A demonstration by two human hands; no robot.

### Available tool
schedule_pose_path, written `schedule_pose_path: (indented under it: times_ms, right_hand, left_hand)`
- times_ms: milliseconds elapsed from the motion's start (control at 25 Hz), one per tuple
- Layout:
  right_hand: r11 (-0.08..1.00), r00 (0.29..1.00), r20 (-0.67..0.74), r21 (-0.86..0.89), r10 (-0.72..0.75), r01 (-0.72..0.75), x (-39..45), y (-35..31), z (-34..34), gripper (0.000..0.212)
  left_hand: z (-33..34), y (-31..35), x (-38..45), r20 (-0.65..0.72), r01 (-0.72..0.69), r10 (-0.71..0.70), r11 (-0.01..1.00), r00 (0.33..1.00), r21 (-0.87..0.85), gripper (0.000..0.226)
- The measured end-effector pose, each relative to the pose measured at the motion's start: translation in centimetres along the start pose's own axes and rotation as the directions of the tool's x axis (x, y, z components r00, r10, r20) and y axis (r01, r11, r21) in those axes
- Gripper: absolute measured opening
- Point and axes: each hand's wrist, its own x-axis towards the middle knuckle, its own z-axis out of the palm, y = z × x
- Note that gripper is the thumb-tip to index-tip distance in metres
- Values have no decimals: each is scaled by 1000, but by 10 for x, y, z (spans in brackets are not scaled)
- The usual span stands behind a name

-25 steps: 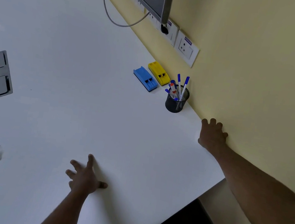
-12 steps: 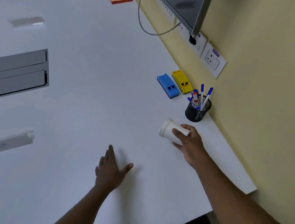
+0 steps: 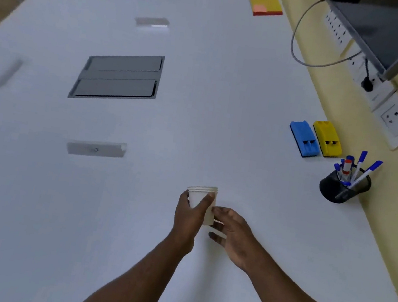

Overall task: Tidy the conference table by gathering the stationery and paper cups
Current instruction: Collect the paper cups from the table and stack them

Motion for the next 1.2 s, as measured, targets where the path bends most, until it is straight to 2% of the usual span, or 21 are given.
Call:
schedule_pose_path:
  times_ms: [80, 120, 160, 240, 360, 440, 720, 880, 1000, 1080, 1200]
  right_hand:
    - [943, 988, -116, -328, -104, 61, 4, -1, 6, 15]
    - [874, 965, -165, -475, -204, 103, 7, -3, 10, 11]
    - [782, 937, -153, -602, -313, 163, 9, -6, 14, 10]
    - [595, 897, 14, -743, -442, 305, 15, -12, 26, 14]
    - [356, 877, 252, -841, -410, 408, 25, -16, 44, 17]
    - [252, 874, 321, -869, -364, 425, 30, -15, 56, 17]
    - [160, 883, 334, -902, -330, 401, 52, -10, 83, 16]
    - [229, 875, 231, -908, -425, 351, 67, -14, 96, 14]
    - [321, 883, 125, -901, -452, 292, 84, -31, 103, 17]
    - [260, 860, 155, -914, -487, 312, 98, -41, 116, 18]
    - [45, 773, 298, -921, -560, 387, 123, -54, 147, 18]
  left_hand:
    - [-22, -1, 5, -24, -63, 68, 982, 997, 180, 60]
    - [-33, -3, 7, -30, -87, 100, 952, 995, 295, 69]
    - [-42, -5, 9, -34, -99, 123, 911, 992, 401, 78]
    - [-59, -10, 12, -22, -123, 164, 815, 986, 567, 89]
    - [-79, -16, 16, 25, -168, 202, 729, 979, 664, 86]
    - [-90, -18, 18, 31, -178, 213, 719, 977, 672, 82]
    - [-120, -19, 30, -17, -163, 234, 725, 972, 669, 81]
    - [-137, -25, 42, -45, -134, 219, 732, 975, 668, 82]
    - [-160, -30, 51, -152, -43, 161, 811, 975, 583, 83]
    - [-180, -33, 56, -265, 31, 111, 876, 958, 481, 84]
    - [-202, -36, 61, -380, 100, 38, 936, 924, 338, 87]
